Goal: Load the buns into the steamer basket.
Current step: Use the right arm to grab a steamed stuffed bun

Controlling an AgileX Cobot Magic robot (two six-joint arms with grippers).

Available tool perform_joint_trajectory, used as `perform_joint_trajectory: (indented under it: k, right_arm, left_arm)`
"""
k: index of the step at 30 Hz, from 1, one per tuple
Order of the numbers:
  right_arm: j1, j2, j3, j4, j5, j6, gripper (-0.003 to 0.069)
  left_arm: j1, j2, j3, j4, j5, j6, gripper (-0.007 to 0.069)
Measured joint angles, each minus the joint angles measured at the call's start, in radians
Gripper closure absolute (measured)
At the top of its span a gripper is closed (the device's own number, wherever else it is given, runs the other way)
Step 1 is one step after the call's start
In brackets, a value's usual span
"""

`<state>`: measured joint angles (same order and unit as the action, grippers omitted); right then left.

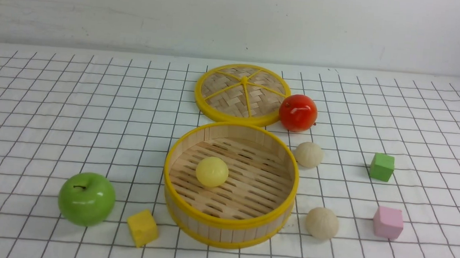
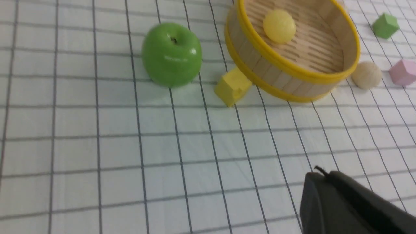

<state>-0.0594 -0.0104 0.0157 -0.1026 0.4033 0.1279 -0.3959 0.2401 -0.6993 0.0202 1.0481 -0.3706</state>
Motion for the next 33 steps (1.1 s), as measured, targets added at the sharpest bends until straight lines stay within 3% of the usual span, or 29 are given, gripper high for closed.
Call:
perform_joint_trajectory:
  k: [3,9,15,20,33]
  right_arm:
    - [0.0,0.0,0.0,0.0,0.0,0.0,0.0418]
    - [0.0,0.0,0.0,0.0,0.0,0.0,0.0418]
    - [0.0,0.0,0.0,0.0,0.0,0.0,0.0418]
    - [0.0,0.0,0.0,0.001,0.0,0.0,0.0418]
    - [0.0,0.0,0.0,0.002,0.0,0.0,0.0418]
  left_arm:
    - [0.008,-0.014,0.068,0.052,-0.132,0.0,0.0638]
    - [0.124,-0.179,0.34,0.077,-0.511,0.003,0.0638]
    - [0.193,-0.25,0.594,0.073,-0.674,0.003,0.0638]
    - [0.232,-0.25,0.719,0.072,-0.726,0.003,0.0638]
    - [0.246,-0.25,0.73,0.071,-0.662,0.003,0.0638]
